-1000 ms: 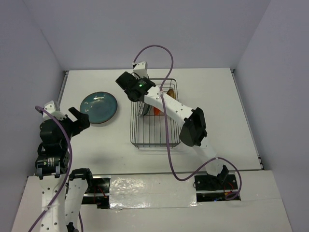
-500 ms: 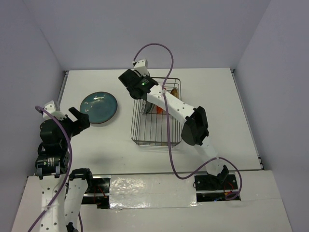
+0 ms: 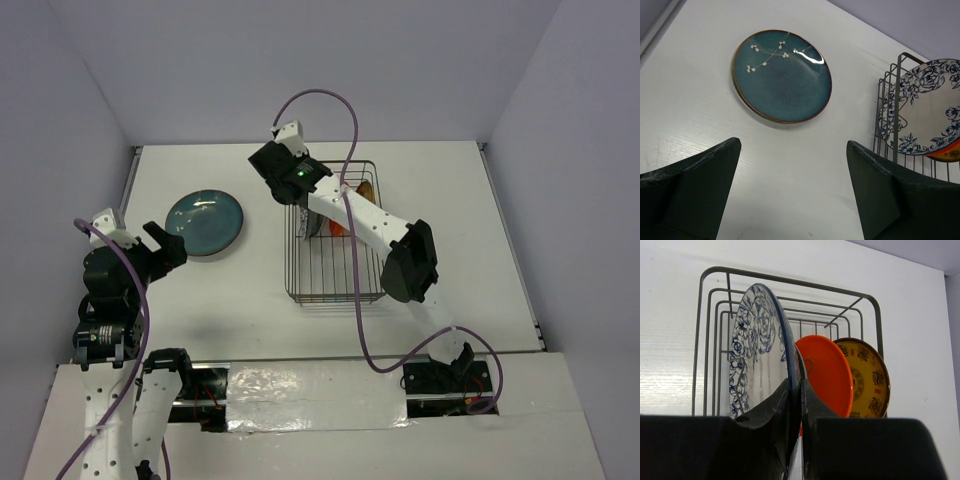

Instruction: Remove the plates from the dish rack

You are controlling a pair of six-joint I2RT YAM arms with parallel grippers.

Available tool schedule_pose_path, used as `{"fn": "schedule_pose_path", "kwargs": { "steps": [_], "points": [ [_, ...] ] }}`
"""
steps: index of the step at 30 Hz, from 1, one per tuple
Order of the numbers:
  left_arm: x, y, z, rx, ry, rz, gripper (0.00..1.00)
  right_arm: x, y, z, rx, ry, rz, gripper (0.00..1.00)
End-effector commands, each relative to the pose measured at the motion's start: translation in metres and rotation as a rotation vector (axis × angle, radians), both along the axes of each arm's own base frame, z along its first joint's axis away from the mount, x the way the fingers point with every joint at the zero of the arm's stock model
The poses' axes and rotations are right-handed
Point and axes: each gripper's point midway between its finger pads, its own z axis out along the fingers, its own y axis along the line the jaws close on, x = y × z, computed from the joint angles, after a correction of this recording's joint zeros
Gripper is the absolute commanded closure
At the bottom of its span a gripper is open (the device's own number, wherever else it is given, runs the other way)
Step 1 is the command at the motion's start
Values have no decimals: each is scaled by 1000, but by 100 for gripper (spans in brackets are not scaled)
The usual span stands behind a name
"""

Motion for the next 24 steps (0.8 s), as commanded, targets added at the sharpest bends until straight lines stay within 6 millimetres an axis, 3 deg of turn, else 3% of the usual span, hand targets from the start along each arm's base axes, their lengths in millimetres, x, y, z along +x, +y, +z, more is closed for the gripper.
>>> {"fn": "schedule_pose_path", "kwargs": {
  "steps": [1,5,11,24],
  "points": [
    [4,1,6,19,-23,-3,1,-2,-32,68,52,-134,-109,100],
    [5,0,6,19,-20,-6,0,2,-37,61,59,-131,-151,100],
    [5,0,5,19,-15,-8,1,2,-40,67,82,-140,-157,100],
    [4,1,4,20,-12,2,1,-11,-57,139,139,-251,-147,100]
  ]
}}
